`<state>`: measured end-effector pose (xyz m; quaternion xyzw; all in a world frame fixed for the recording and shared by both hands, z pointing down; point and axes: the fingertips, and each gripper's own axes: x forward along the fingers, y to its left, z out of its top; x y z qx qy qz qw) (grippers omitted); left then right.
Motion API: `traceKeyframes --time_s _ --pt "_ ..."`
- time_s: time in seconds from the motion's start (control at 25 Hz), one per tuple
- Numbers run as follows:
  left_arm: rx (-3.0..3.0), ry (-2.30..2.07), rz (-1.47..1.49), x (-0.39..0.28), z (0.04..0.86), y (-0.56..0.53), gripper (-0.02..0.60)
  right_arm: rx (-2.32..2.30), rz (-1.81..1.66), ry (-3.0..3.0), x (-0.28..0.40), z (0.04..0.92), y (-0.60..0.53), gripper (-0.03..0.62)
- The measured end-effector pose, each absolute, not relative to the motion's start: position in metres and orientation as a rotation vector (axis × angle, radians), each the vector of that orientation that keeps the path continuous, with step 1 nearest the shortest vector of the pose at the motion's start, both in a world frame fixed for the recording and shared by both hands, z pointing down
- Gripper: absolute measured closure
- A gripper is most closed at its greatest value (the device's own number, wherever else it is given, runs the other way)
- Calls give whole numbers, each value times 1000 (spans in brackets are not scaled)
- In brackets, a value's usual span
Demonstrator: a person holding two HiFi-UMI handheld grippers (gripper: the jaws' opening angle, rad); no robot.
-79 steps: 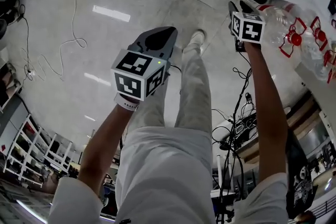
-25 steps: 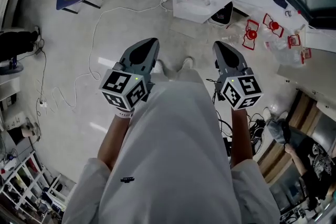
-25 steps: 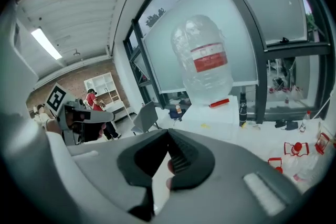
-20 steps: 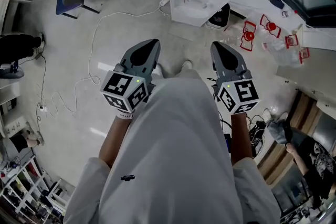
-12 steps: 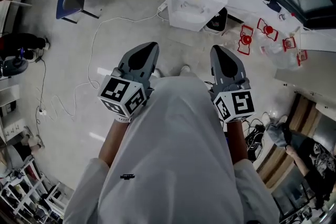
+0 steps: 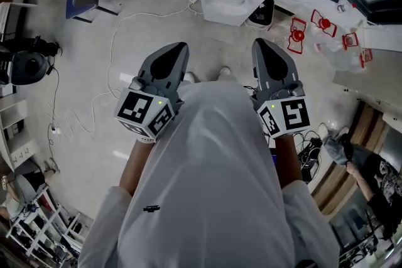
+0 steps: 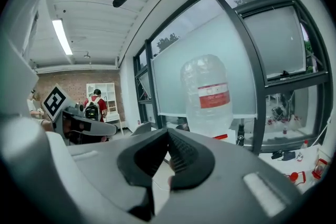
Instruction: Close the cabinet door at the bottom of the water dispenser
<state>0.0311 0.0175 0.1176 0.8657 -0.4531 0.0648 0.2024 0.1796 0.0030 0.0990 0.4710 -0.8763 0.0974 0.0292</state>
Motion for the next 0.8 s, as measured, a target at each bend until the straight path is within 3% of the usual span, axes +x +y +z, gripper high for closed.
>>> traceKeyframes --time_s 0.8 --pt "2441 -1205 173 41 114 17 581 1357 293 -2691 162 107 15 583"
